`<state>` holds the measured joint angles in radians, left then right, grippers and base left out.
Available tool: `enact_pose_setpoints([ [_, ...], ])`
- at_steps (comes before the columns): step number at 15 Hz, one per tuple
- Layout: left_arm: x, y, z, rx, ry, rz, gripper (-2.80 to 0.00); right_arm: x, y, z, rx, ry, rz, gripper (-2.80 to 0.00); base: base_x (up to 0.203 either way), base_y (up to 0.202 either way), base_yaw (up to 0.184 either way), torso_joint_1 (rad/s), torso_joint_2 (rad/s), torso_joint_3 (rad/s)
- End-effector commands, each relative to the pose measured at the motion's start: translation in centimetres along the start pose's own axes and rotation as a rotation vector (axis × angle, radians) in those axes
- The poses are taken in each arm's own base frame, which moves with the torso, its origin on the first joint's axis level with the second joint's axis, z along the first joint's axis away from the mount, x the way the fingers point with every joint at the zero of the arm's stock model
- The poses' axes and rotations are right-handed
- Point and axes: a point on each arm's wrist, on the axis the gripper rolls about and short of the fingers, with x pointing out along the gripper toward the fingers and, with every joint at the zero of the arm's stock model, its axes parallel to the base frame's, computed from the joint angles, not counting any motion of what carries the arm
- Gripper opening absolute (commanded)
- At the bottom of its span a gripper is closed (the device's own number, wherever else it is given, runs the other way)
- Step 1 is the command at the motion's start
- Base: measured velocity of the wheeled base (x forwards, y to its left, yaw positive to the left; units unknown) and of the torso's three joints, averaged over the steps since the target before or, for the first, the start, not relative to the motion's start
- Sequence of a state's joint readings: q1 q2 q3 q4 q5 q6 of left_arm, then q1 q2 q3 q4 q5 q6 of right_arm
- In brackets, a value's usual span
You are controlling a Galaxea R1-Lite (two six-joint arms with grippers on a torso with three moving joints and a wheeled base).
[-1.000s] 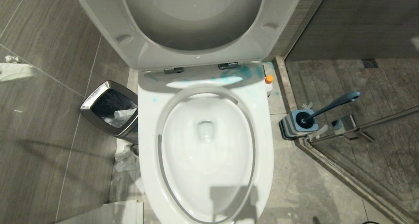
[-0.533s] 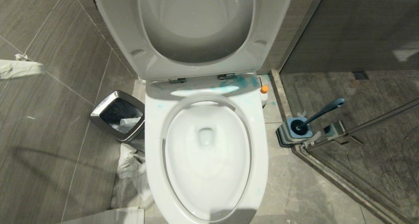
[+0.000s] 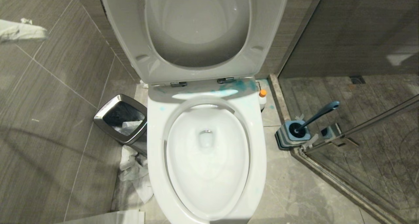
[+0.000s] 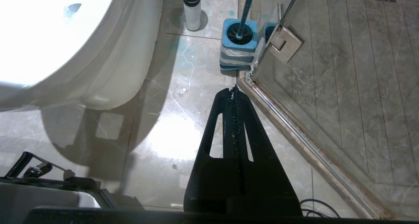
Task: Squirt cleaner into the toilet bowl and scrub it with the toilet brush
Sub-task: Close the toilet lid
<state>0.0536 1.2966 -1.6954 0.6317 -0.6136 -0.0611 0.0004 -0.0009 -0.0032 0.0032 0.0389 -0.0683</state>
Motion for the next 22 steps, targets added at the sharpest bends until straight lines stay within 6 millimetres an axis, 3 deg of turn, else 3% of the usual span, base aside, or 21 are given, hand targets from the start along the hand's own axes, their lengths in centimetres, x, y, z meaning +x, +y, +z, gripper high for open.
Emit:
enact_pose_setpoints([
  [1,4.0,2.9,2.6,0.016,-0.031,0.006,-2.8,0.0,0.0,0.0,-0.001,0.001,0.001,-2.8,0.0,0.0,0.0,0.0,0.0,0.0],
  [4,5.9,4.4,7.0,0.156,-0.368,-0.022,-2.8,0.0,0.0,0.0,-0.001,0.001,0.002,-2.8,0.0,0.0,0.0,0.0,0.0,0.0],
  [6,7.0,5.2,8.5,0.181,-0.527,-0.064,-2.8,0.0,0.0,0.0,-0.001,0.001,0.002,-2.8,0.0,0.0,0.0,0.0,0.0,0.0],
  [10,8.7,6.0,8.7,0.121,-0.564,-0.123,-2.8,0.0,0.0,0.0,-0.001,0.001,0.001,-2.8,0.0,0.0,0.0,0.0,0.0,0.0],
  [14,10.0,5.5,8.2,0.132,-0.475,-0.308,-2.8,0.0,0.0,0.0,-0.001,0.001,0.002,-2.8,0.0,0.0,0.0,0.0,0.0,0.0],
  [22,12.0,4.2,7.8,0.295,-0.481,-0.43,-2.8,0.0,0.0,0.0,-0.001,0.001,0.001,-2.8,0.0,0.0,0.0,0.0,0.0,0.0],
])
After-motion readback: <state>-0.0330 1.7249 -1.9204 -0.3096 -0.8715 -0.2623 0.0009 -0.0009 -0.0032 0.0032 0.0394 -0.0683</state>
